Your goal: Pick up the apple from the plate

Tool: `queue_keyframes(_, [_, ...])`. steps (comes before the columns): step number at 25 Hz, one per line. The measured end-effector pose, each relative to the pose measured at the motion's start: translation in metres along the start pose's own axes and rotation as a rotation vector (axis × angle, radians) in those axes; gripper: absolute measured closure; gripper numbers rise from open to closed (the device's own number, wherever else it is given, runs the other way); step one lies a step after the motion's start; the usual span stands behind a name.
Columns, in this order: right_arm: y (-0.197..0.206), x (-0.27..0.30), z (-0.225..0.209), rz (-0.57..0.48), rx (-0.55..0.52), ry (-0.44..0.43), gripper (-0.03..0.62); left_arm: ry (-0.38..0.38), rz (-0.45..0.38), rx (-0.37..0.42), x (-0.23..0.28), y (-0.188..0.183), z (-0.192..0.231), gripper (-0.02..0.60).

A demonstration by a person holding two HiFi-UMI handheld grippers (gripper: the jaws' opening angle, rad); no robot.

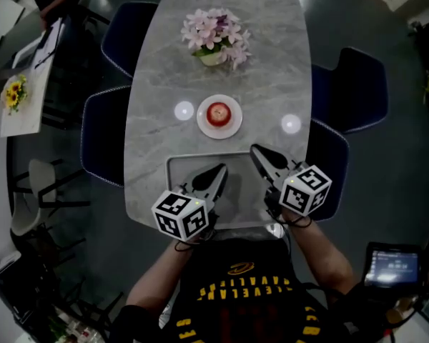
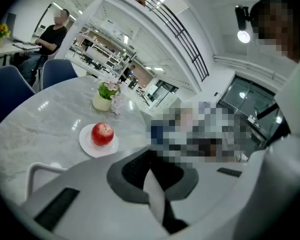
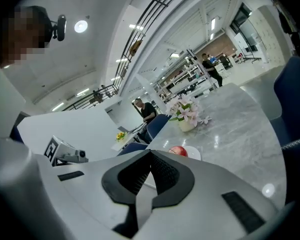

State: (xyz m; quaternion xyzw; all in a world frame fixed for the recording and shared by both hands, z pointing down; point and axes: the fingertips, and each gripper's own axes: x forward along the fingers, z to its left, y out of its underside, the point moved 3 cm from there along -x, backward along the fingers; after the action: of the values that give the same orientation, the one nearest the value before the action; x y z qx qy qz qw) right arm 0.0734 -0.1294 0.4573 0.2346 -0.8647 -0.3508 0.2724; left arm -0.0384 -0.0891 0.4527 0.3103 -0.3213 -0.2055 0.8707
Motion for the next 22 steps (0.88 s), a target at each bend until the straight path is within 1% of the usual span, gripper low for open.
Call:
queue_keyframes(1, [0.002,-0.003,0.001,-0.007,-0.016,0.004,0.588,-0.003,0.000,0.032,0.000,0.005,-0.006,0.581])
queue_keyframes(5, [0.013,-0.017,0.011,-0.020,-0.090,0.033,0.588,-0.030,-0.016,0.204,-0.007,0.013,-0.031,0.581])
queue_keyframes(7, [0.016,-0.027,0.025,-0.026,-0.105,0.038,0.588,-0.035,-0.034,0.255,-0.019,0.011,-0.045,0.581])
queue_keyframes(8, [0.017,-0.030,0.032,-0.030,-0.107,0.034,0.588,-0.038,-0.045,0.269,-0.024,0.009,-0.050,0.581])
queue_keyframes(10, [0.018,-0.032,0.041,-0.039,-0.123,0.022,0.588,-0.046,-0.070,0.274,-0.028,0.004,-0.056,0.580])
queue_keyframes(12, [0.019,-0.036,0.051,-0.052,-0.172,0.018,0.588,-0.045,-0.097,0.269,-0.031,0.000,-0.063,0.581])
queue_keyframes(15, [0.017,-0.055,0.086,-0.075,-0.269,0.033,0.588,-0.047,-0.121,0.285,-0.055,0.000,-0.085,0.580])
queue_keyframes(17, [0.017,-0.065,0.103,-0.092,-0.302,0.040,0.588,-0.053,-0.138,0.297,-0.069,0.002,-0.095,0.580])
queue_keyframes(22, [0.017,-0.069,0.111,-0.118,-0.339,0.031,0.588,-0.064,-0.157,0.324,-0.075,0.007,-0.098,0.581])
